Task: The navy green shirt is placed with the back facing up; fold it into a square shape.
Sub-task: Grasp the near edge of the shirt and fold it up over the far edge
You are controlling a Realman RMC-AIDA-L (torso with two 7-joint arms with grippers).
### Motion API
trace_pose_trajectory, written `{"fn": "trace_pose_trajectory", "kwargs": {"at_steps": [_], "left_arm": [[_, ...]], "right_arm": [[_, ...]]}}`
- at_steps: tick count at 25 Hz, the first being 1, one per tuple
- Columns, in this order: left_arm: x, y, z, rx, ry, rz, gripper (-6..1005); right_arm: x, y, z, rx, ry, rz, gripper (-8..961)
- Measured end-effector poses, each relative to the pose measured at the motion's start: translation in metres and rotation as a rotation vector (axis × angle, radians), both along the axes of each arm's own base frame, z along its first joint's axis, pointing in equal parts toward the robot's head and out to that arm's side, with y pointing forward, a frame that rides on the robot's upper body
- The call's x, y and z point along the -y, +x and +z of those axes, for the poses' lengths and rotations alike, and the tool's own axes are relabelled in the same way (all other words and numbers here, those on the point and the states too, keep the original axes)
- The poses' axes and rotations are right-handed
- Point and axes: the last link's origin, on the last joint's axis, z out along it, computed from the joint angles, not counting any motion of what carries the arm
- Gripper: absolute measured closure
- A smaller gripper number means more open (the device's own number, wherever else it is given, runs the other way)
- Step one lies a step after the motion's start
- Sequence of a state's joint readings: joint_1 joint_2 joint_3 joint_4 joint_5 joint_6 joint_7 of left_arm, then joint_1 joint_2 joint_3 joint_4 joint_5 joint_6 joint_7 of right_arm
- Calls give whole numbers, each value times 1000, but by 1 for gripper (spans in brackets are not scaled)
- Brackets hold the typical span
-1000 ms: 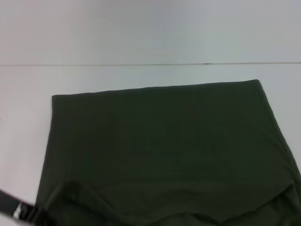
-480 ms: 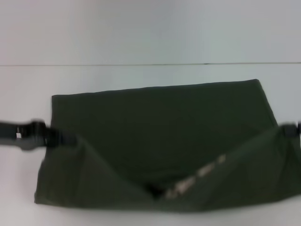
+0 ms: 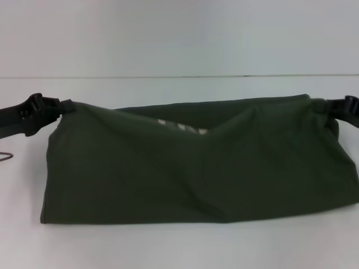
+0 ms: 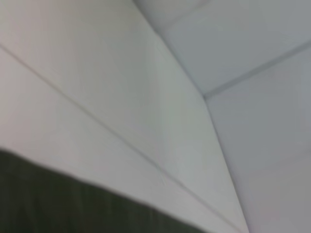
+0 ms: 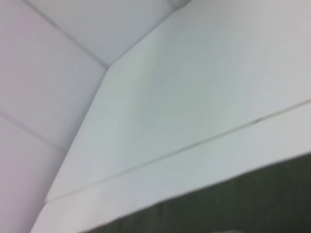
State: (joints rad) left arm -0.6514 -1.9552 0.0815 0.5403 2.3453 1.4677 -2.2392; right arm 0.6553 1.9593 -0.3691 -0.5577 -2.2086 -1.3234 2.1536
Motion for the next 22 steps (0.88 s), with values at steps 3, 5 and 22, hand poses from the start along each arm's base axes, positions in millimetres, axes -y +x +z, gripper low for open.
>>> {"fn": "trace_pose_trajectory", "kwargs": {"at_steps": [3, 5, 22], "left_arm": [[-6, -5, -6, -21, 57, 30, 985], [-10, -8, -10, -34, 89, 48, 986], [-26, -12, -37, -117, 230, 106, 985]], "right_arm": [[-8, 0, -9, 16, 73, -22, 900], [-13, 1, -15, 24, 119, -35, 900], [-34, -2, -49, 114, 280, -87, 901]]}}
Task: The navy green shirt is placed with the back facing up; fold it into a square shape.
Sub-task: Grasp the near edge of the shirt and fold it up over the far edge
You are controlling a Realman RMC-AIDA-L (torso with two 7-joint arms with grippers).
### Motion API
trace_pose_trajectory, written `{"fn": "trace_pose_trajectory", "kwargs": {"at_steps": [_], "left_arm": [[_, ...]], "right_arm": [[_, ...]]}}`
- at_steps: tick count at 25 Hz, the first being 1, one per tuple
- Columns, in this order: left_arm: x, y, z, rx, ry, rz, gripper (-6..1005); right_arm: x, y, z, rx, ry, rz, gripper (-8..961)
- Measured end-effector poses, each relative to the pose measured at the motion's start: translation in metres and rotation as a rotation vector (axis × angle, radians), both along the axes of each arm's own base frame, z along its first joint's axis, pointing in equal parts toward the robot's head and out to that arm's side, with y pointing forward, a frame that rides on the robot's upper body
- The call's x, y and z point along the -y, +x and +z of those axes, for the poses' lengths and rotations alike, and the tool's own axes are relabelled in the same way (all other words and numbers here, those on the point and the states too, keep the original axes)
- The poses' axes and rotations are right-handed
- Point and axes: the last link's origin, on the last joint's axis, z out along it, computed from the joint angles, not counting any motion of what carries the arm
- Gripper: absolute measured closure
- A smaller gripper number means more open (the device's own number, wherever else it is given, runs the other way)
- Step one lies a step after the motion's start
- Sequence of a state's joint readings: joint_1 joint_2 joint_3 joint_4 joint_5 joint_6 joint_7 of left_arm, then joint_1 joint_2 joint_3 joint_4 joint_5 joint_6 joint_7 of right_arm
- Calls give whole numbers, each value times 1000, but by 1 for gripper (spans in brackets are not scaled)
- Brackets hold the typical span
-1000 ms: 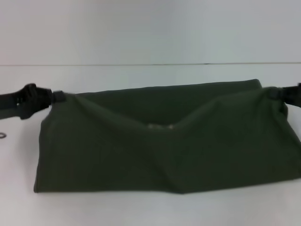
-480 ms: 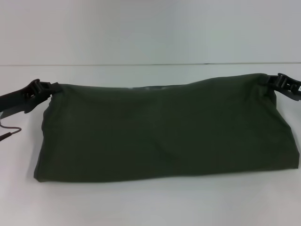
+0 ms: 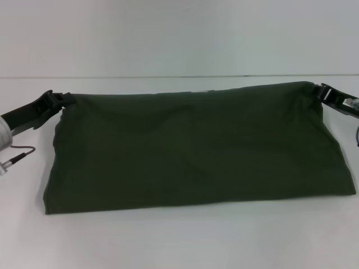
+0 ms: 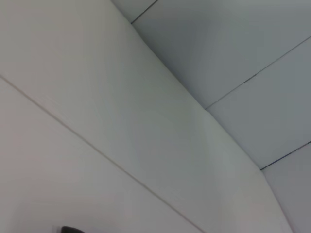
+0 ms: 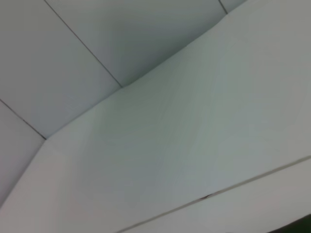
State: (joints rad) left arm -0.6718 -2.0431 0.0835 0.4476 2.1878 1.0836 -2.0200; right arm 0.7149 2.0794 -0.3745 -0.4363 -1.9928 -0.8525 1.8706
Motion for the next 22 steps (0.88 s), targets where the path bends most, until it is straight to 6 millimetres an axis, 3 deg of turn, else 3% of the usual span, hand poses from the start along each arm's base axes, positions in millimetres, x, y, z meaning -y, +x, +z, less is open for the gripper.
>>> {"fn": "trace_pose_trajectory", "kwargs": {"at_steps": [6, 22], "left_arm": [[-5, 5, -9, -14, 39, -5, 985], [-11, 10, -35, -61, 129, 39, 933]], "right_arm": [[-6, -8, -16, 43, 14, 12, 901], [-8, -4, -22, 119, 125, 27, 890]]}}
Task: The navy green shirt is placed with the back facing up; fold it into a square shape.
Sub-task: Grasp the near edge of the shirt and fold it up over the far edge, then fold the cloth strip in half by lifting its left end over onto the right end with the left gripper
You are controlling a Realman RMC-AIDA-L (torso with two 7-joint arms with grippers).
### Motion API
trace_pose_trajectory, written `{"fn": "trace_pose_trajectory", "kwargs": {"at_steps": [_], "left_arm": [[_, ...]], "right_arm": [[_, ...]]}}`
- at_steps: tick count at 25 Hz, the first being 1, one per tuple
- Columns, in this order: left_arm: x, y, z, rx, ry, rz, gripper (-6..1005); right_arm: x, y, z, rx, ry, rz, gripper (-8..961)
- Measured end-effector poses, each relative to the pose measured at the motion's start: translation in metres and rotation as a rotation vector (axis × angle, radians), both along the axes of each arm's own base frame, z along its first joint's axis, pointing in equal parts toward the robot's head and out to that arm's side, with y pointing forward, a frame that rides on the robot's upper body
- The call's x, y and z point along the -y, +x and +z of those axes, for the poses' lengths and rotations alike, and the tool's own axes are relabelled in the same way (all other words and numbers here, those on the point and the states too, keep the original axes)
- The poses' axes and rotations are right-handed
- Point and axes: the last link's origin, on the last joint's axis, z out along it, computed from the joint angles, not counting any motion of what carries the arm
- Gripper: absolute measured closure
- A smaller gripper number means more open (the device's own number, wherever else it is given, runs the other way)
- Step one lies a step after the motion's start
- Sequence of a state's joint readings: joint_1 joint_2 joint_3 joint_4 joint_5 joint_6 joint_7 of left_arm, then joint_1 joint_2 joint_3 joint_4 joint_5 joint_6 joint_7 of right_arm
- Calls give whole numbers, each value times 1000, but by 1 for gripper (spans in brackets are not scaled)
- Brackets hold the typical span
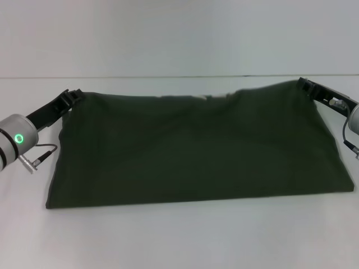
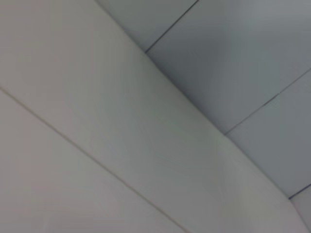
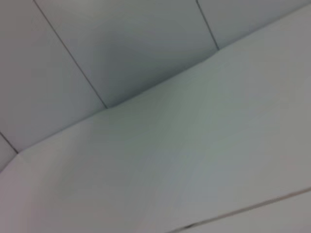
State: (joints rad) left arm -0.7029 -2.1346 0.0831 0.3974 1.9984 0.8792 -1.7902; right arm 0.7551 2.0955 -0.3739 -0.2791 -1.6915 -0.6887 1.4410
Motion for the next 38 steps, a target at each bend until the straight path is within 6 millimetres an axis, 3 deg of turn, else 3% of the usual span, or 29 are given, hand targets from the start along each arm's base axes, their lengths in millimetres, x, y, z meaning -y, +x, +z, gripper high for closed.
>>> {"fn": "trace_pose_trajectory", "kwargs": {"at_steps": [3, 11, 16, 22, 26, 32, 38], "left_arm": [[4, -3, 1, 14, 37, 7, 887], [17, -15, 9, 26, 53, -1, 734], [40, -18, 23, 136, -44, -79, 557], [68, -17, 42, 182, -282, -108, 288], [76, -21, 57, 199, -374, -55, 37], [99, -29, 79, 255, -546, 89, 40], [123, -45, 77, 363, -542, 220, 44]], "right_arm": [[1, 1, 0, 8, 13, 10, 886], [12, 4, 9, 10, 24, 98, 528], [37, -11, 14, 85, -71, 389, 309], [78, -41, -16, 276, -327, 839, 13], [89, -47, -30, 331, -408, 947, 13], [95, -48, -36, 371, -419, 1012, 12], [94, -47, -37, 378, -412, 1006, 12]]}}
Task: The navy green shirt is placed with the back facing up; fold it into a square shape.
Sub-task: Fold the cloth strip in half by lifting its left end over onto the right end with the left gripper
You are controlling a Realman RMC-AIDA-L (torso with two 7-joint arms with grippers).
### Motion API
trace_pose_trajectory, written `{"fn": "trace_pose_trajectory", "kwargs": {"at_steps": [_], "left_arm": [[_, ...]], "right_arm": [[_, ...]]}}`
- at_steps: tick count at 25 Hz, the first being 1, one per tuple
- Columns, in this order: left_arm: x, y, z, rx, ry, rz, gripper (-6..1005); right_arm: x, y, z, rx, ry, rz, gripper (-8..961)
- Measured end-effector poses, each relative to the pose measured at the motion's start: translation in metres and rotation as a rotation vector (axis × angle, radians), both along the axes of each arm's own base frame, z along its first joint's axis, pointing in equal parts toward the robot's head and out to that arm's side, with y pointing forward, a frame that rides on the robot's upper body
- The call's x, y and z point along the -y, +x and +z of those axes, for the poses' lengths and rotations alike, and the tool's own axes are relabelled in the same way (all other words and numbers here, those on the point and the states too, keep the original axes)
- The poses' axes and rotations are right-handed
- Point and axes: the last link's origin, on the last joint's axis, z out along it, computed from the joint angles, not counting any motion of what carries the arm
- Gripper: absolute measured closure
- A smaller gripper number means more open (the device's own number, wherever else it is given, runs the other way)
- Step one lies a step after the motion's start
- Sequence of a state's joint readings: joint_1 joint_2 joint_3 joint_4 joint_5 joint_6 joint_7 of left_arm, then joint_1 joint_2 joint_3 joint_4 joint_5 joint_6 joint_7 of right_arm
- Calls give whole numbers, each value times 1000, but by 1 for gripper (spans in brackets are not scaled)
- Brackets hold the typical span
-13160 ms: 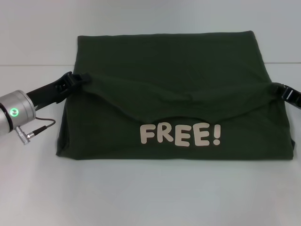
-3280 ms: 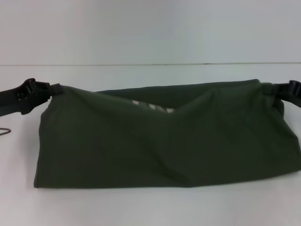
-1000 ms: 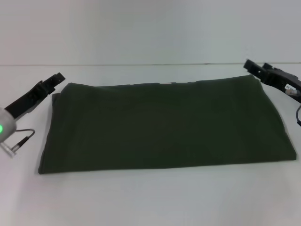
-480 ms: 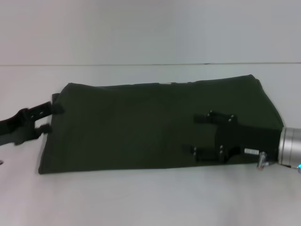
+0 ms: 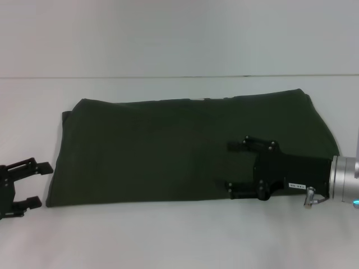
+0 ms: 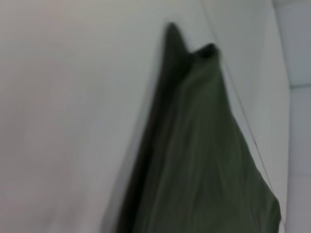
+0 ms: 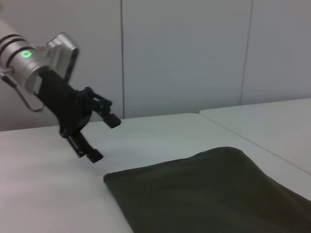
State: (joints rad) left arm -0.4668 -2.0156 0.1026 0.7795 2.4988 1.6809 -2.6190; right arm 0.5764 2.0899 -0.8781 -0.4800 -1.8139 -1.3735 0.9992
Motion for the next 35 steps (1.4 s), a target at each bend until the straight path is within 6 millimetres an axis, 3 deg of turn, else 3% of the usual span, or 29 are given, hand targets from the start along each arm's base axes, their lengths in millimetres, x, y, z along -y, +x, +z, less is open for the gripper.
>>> {"fn": "trace_pose_trajectory", "kwargs": {"at_steps": [12, 35], "left_arm": [[1, -9, -16, 57, 9, 133, 51], [-5, -17, -25, 40, 16, 187, 50]], "right_arm": [[-4, -4, -1, 8, 14, 11, 13], [-4, -4, -2, 6, 16, 12, 13]]}}
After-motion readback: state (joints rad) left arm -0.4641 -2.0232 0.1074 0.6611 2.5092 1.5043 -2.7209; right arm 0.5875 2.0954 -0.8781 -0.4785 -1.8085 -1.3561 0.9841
